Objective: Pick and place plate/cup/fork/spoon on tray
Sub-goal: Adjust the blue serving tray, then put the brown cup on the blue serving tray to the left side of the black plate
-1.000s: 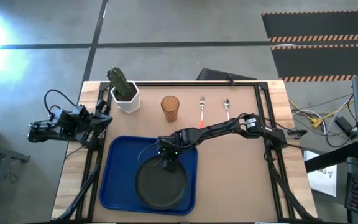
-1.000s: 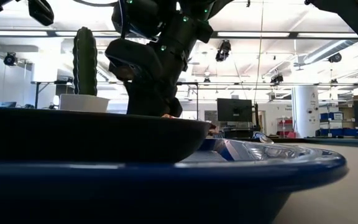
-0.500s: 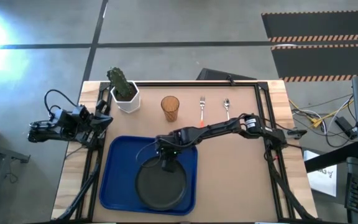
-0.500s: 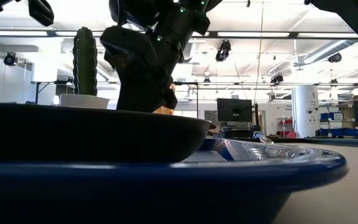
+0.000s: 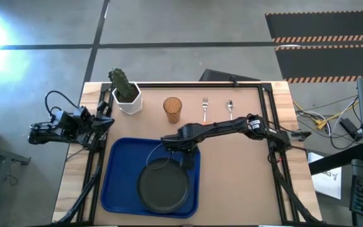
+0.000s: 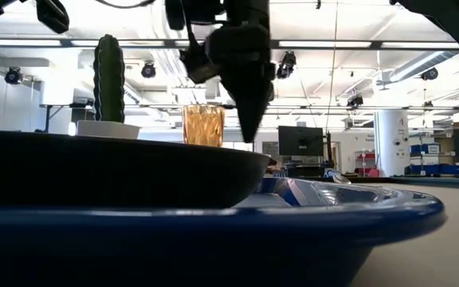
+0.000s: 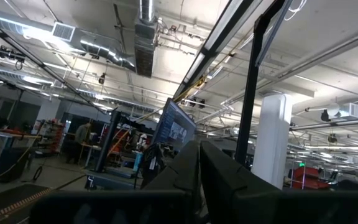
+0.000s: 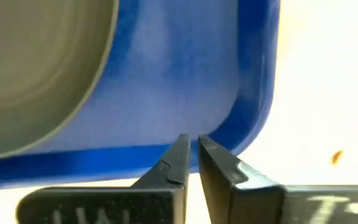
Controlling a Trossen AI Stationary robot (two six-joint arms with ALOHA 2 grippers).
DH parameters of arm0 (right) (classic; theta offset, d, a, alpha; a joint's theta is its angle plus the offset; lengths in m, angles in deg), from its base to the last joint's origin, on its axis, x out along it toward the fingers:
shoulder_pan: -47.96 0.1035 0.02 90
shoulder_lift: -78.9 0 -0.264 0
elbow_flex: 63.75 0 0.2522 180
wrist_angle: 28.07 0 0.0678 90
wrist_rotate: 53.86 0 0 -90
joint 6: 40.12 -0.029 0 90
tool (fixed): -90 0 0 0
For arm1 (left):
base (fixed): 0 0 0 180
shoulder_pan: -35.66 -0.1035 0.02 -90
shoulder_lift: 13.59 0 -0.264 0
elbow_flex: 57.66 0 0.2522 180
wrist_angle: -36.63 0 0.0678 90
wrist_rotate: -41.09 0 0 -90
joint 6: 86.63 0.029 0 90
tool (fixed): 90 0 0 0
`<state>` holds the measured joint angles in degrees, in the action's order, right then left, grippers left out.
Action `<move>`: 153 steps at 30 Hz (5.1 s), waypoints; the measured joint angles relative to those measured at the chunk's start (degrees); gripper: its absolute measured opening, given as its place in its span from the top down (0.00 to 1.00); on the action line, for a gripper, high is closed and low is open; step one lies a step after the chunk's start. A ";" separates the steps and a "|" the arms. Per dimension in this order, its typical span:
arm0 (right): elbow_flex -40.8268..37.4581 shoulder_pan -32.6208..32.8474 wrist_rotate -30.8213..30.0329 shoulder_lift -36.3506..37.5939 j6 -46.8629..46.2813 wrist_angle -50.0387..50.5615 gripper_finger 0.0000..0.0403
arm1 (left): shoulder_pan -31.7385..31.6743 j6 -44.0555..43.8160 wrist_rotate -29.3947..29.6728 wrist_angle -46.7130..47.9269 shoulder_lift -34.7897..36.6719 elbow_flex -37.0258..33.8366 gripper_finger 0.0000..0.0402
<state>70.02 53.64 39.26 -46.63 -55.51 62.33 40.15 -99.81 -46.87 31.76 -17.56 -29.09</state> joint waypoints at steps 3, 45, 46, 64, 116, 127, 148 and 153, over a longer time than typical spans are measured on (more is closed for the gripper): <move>-2.15 0.71 2.38 0.00 -0.73 -2.36 0.97 | 0.00 -0.01 0.00 0.00 0.01 0.00 1.00; -39.26 7.62 7.37 17.81 -14.85 -12.54 0.98 | 0.00 0.01 -0.04 0.13 0.00 0.00 1.00; -40.89 7.72 7.36 19.44 -15.59 -12.71 0.98 | -0.02 0.03 -0.04 0.11 0.00 0.00 1.00; -53.15 8.71 2.66 32.05 -26.58 -32.06 0.98 | 0.00 0.58 1.49 0.15 0.00 0.00 1.00; -47.48 15.32 -20.78 51.19 -36.27 -28.03 0.98 | -0.02 0.01 13.36 10.85 -14.31 6.03 0.97; -33.73 15.29 -33.18 53.42 -20.23 -27.38 0.98 | -0.04 13.08 17.14 40.03 -47.94 36.13 0.60; -24.99 15.29 -34.65 61.04 -5.38 -27.25 0.98 | -9.53 18.08 14.05 58.39 -73.60 55.22 0.57; -24.57 15.31 -34.61 63.44 -3.87 -27.58 0.98 | -11.50 18.53 11.71 58.51 -74.91 55.17 0.57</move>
<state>45.45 68.95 4.65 16.81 -59.37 34.75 28.65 -81.28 -35.16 90.27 -92.47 26.08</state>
